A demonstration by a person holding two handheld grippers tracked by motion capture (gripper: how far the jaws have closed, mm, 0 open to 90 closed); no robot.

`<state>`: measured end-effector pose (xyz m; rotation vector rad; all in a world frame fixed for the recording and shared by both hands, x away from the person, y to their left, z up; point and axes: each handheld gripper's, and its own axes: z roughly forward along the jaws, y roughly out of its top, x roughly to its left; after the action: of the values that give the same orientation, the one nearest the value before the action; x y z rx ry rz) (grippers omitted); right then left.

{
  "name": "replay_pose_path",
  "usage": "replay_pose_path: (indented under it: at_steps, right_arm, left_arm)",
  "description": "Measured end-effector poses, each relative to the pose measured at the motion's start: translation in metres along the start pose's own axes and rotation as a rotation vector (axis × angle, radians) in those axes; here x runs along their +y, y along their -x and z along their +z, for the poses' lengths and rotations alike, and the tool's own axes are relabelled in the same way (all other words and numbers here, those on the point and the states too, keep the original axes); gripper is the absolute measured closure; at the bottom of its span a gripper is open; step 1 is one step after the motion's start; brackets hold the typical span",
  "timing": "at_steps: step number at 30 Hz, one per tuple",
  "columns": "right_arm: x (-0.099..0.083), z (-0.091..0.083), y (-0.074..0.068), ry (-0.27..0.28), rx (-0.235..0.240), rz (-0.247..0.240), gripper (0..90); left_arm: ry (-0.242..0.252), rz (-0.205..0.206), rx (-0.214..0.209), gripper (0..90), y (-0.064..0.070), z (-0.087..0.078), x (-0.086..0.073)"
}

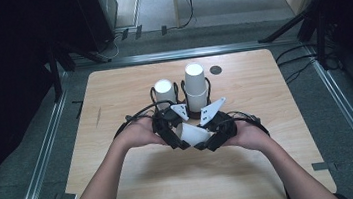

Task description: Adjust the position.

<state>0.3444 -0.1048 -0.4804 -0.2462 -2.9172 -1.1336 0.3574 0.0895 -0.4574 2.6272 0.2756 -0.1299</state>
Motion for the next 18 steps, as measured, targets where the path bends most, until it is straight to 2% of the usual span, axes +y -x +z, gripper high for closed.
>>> replay_pose_path:
  at_steps: [6, 10, 14, 16, 18]
  right_arm:
    - [0.0001, 0.0017, -0.0022, -0.025, 0.008, -0.009, 34.3]
    - [0.0008, 0.0004, -0.0024, -0.020, 0.012, -0.025, 34.4]
    - [0.0011, -0.0014, -0.0028, -0.015, 0.009, -0.037, 34.1]
    - [0.0010, -0.0040, -0.0020, -0.005, 0.005, -0.031, 34.0]
    - [0.0007, -0.0072, -0.0008, 0.008, -0.001, -0.017, 33.9]
  left_arm:
    - [-0.001, 0.007, -0.011, 24.7, 0.0007, 0.0021, -0.0013]
    - [0.006, 0.012, -0.021, 22.8, 0.0000, 0.0014, -0.0027]
    - [0.029, 0.048, -0.017, 16.2, 0.0025, -0.0001, -0.0045]
    - [0.042, 0.033, 0.002, 12.3, 0.0026, -0.0017, -0.0055]
    - [0.071, 0.018, 0.004, 9.9, 0.0020, -0.0034, -0.0070]
